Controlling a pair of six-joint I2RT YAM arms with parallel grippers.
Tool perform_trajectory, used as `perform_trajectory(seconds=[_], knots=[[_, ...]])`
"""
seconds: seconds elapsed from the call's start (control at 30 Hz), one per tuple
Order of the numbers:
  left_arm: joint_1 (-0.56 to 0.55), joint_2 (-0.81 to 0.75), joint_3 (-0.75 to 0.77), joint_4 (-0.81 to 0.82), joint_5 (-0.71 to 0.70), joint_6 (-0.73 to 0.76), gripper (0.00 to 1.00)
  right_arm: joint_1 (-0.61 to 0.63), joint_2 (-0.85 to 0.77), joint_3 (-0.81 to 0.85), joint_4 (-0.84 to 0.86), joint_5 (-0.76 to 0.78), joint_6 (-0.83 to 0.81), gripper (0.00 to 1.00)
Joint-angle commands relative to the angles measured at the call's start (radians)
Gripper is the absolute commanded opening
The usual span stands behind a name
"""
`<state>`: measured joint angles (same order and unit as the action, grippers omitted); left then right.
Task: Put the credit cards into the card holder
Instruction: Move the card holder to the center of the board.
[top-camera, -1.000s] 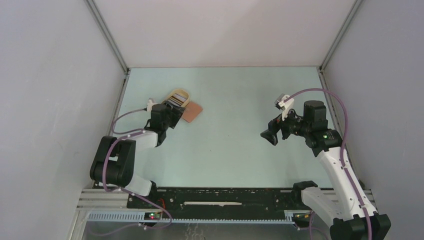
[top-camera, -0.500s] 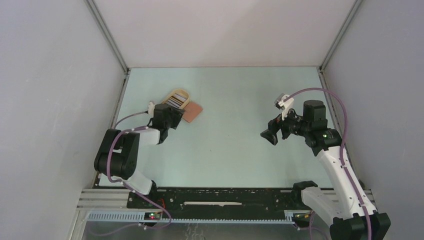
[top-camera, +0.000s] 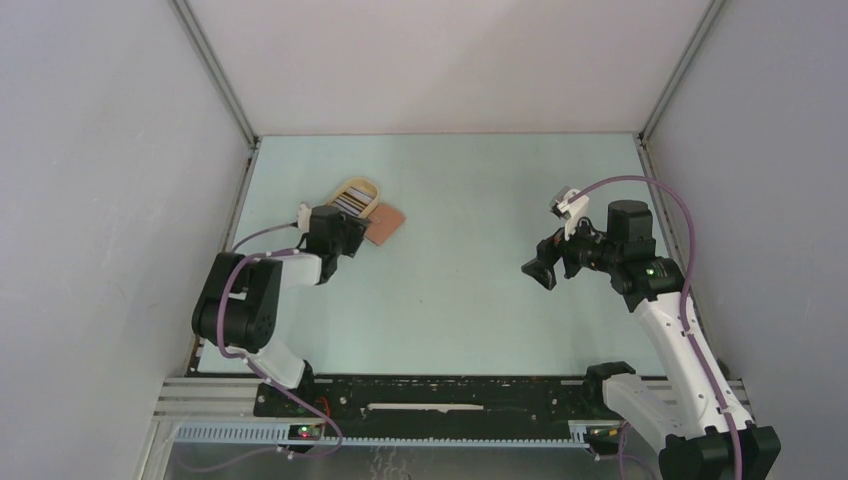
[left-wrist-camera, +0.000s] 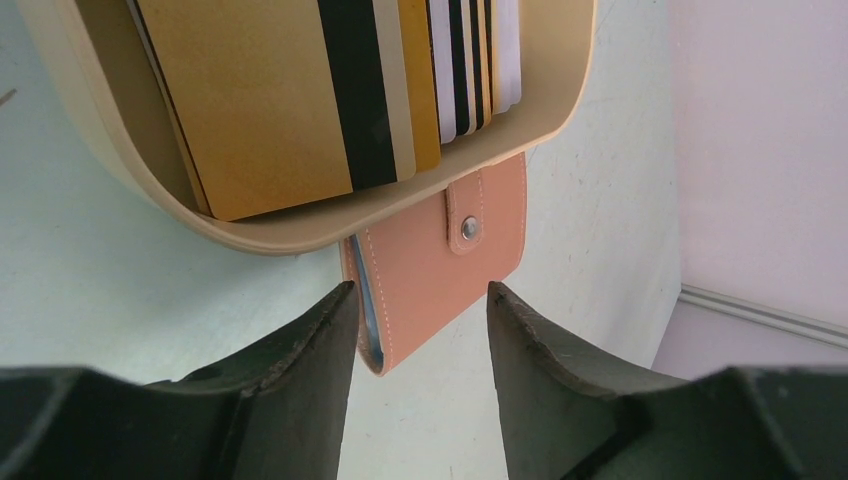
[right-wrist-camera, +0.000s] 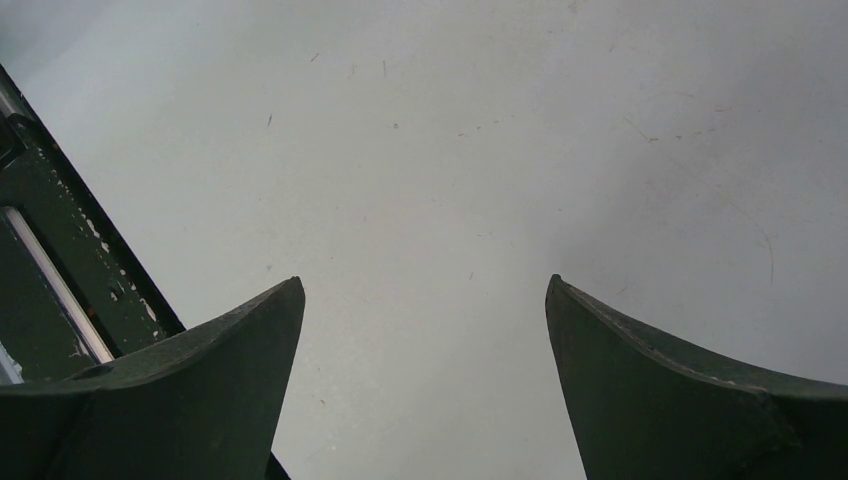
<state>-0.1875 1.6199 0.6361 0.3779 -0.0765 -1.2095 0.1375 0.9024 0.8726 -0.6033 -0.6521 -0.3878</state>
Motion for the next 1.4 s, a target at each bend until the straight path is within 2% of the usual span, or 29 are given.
perform_trajectory(seconds=[0.0,0.77,0.87,1.13,1.37], knots=[[0.003,0.019,0.059,-0.008,-0.020,-0.019,0.55,-0.004,-0.010,0.038,0.010,-0.004,0.006,1.00],[-0.001,0.119,0.123,-0.014,0.009,-0.038,0.42,-0.012,-0.020,0.038,0.010,-0.020,0.008,1.00],[-0.001,0.121,0.125,-0.014,0.014,-0.036,0.34,-0.012,-0.022,0.039,0.010,-0.021,0.008,1.00],[-0.001,0.125,0.121,0.025,0.043,-0.016,0.01,-0.016,-0.028,0.039,0.007,-0.026,0.010,1.00],[-0.022,0.080,0.091,0.091,0.080,0.046,0.00,-0.018,-0.041,0.039,0.007,-0.030,0.010,1.00]])
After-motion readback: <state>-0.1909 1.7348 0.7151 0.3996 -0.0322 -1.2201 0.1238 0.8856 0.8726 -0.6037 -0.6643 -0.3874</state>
